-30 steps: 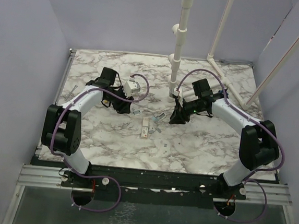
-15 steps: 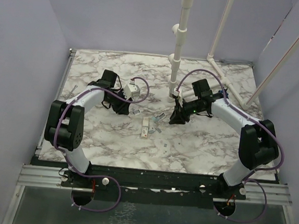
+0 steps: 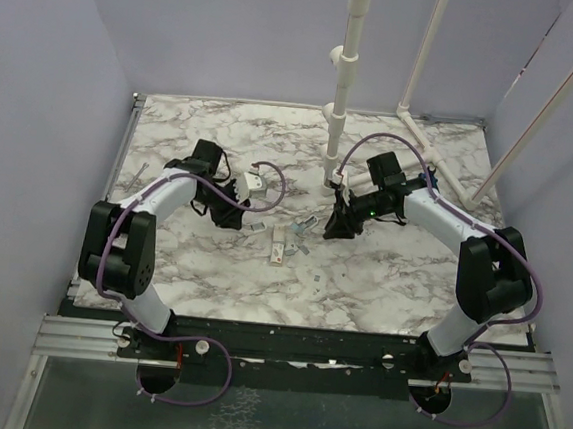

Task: Load the staples into the stapler
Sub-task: Move the stapler to the center of the board, then adjust the staple in the stapler.

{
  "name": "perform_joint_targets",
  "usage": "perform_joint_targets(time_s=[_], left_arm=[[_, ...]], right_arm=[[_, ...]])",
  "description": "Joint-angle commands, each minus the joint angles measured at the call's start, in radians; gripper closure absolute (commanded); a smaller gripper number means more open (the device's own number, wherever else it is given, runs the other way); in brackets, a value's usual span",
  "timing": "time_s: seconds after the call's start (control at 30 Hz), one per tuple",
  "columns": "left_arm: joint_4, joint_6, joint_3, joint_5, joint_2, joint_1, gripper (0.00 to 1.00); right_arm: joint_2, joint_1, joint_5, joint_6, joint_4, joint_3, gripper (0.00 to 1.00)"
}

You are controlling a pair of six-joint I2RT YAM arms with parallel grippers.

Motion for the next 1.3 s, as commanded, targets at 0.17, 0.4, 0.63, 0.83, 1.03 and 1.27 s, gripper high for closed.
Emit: perform_joint_targets(time_s=[0.17,0.4,0.63,0.83,1.03,1.27], left_arm=[[-0.137,0.303,-0.166,0.062,-0.197,-0.021,1.00],[-0.118,0.378,-0.265,0.080,-0.299,-0.022,1.00],[-0.118,0.436,-0.291,0.089,-0.315,-0.023,1.00],[-0.120,0.445,-0.297,0.100,-0.311,-0.025,1.00],[-0.119,0.406,-0.270,0.104,-0.296,-0.024,1.00],[-0.119,0.379,-0.255,0.106,-0.278,-0.025,1.00]], right_arm=[[0.019,0.056,-0.064,0.210,0.186,0.008,0.72],[0.078,0.107,-0.061,0.524,0.446,0.019,0.68],[0.197,0.216,-0.028,0.565,0.436,0.140,0.66],[0.315,0.279,-0.026,0.571,0.393,0.263,0.64],[0.389,0.321,-0.016,0.587,0.396,0.302,0.62],[0.456,0.357,0.028,0.639,0.432,0.319,0.57]])
